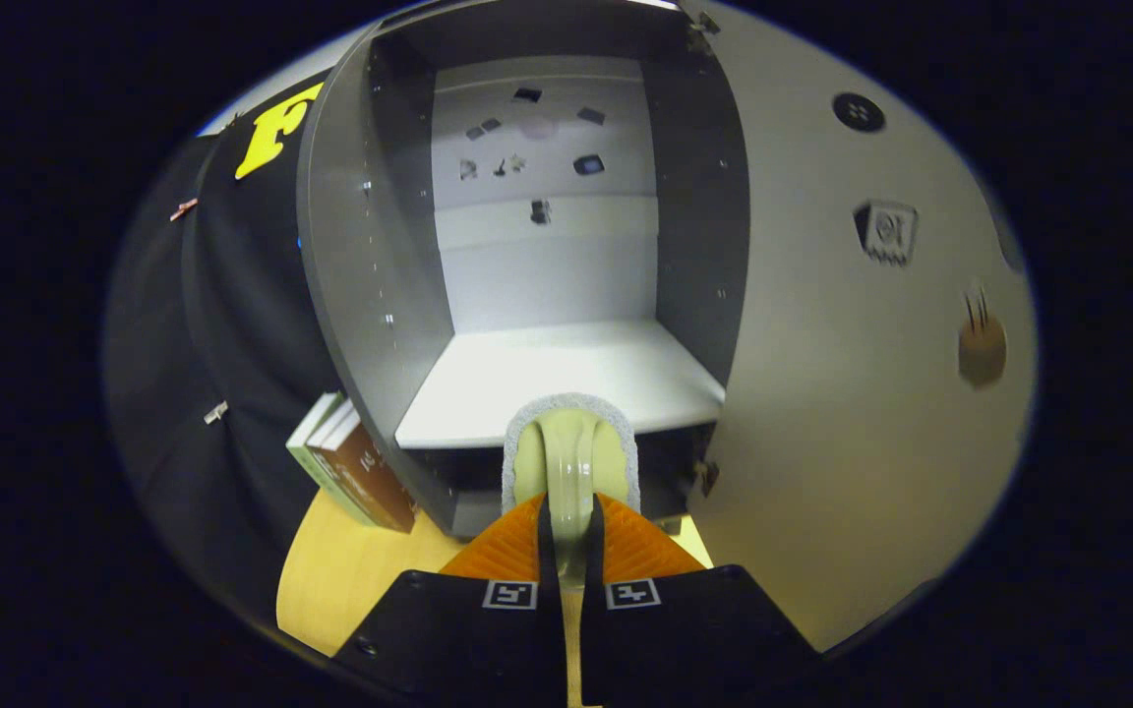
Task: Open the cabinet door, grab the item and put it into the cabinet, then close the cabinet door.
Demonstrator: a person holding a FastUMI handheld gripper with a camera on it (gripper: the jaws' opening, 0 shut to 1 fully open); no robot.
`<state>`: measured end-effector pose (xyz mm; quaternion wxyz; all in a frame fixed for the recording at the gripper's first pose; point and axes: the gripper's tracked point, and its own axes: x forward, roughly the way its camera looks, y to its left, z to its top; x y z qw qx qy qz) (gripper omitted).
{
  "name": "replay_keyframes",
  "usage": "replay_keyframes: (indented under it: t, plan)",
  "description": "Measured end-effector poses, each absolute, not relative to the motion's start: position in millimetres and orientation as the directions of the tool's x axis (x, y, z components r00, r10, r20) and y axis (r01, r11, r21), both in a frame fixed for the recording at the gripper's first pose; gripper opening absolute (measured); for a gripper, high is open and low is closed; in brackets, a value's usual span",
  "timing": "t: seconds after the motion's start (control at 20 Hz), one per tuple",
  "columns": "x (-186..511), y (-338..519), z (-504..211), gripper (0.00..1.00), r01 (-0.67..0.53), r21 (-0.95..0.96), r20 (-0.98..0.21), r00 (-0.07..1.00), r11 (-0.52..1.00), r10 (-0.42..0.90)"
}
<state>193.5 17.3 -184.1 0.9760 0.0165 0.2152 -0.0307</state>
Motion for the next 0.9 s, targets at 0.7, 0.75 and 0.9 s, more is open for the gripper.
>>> replay_keyframes:
  t: [0.7,0.75,0.9]
  plan:
    - [376,22,-198,0.1,0.068,0.045,-0.391,0.919,0.997,-0.045]
    - [381,21,-205,0.1,0.067,0.041,-0.397,0.917,0.997,-0.046]
    - [395,26,-205,0.13,0.036,0.045,-0.349,0.937,0.998,-0.018]
